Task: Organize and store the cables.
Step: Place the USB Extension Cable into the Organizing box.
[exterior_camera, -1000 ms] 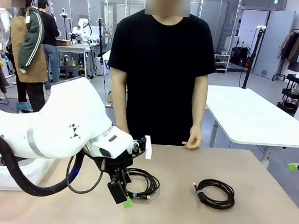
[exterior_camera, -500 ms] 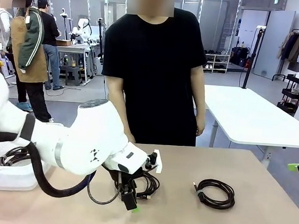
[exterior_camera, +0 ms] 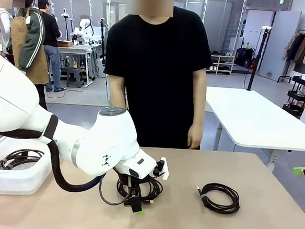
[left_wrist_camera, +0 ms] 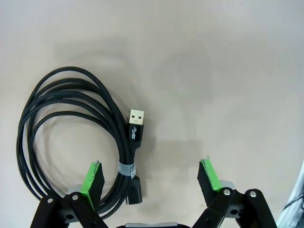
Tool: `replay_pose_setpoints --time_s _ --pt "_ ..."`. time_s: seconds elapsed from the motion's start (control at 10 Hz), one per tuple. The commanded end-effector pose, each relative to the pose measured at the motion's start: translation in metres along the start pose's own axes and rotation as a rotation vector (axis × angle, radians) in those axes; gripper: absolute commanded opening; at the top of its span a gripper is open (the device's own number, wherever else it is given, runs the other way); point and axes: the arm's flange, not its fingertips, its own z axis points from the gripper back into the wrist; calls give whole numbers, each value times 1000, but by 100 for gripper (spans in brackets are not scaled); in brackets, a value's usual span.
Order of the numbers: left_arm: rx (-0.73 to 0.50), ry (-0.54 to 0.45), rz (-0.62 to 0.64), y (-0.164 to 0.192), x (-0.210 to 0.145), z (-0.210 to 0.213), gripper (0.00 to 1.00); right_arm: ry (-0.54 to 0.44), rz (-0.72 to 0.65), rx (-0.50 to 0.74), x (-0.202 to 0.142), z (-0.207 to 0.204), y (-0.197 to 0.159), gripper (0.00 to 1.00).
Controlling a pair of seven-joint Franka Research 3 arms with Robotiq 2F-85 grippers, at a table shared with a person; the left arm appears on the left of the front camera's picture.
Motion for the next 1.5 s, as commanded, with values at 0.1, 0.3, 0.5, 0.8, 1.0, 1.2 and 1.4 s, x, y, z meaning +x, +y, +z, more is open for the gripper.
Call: replay_pose_setpoints --time_s 0.1,0.3,0.5,0.8,1.0,1.2,1.4 --pt "-38 29 12 13 4 -2 100 10 -22 -6 0 1 2 100" --pt "-58 36 10 14 2 -1 40 10 -22 -6 0 1 2 100" --pt "-82 14 7 19 -3 0 0 10 -22 -6 0 1 2 100" --pt "-113 -16 8 24 -7 -2 2 10 -22 -6 0 1 2 100" --pt "-125 -27 9 25 -6 4 0 10 -22 -6 0 1 2 100" --pt "-109 -35 -1 24 -3 21 0 10 -22 -6 0 1 2 100" --pt "-78 -89 -79 18 -7 96 0 10 -22 -6 0 1 2 100"
